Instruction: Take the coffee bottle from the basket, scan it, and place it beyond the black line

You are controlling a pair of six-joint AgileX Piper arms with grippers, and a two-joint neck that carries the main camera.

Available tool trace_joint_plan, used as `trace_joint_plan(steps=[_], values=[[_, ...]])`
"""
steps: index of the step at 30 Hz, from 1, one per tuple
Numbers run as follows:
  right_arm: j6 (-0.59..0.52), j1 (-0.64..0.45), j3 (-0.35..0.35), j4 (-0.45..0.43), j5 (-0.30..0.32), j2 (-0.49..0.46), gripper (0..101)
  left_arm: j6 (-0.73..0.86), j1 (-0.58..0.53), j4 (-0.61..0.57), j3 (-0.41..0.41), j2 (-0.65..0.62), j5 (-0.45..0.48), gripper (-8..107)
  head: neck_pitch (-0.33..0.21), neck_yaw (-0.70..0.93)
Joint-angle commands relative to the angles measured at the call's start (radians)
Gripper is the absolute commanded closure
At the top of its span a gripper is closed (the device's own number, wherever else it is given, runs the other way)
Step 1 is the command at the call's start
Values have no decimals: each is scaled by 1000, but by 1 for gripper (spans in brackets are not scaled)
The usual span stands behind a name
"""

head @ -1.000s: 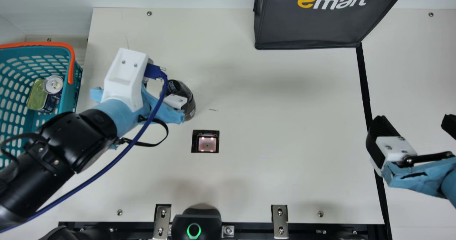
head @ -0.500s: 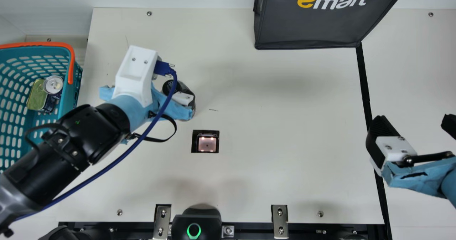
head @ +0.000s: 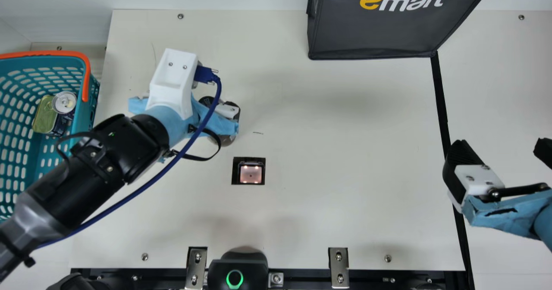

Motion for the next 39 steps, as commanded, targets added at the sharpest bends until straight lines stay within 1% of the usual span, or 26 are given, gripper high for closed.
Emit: trace_joint_plan(steps=[1,13,29,39], values=[[0,0,0,0,0,0,10,-4,1,2,-3,4,-2,9,-26,0],[0,0,0,0,0,0,10,-14,-1,-9,-7,23,-12,89,-26,0],[0,0,0,0,0,0,10,12,-26,-22,-11,-22,0,89,-26,0],[0,0,0,0,-1,0,10,62,-90,-48,21,-87,18,89,-26,0]])
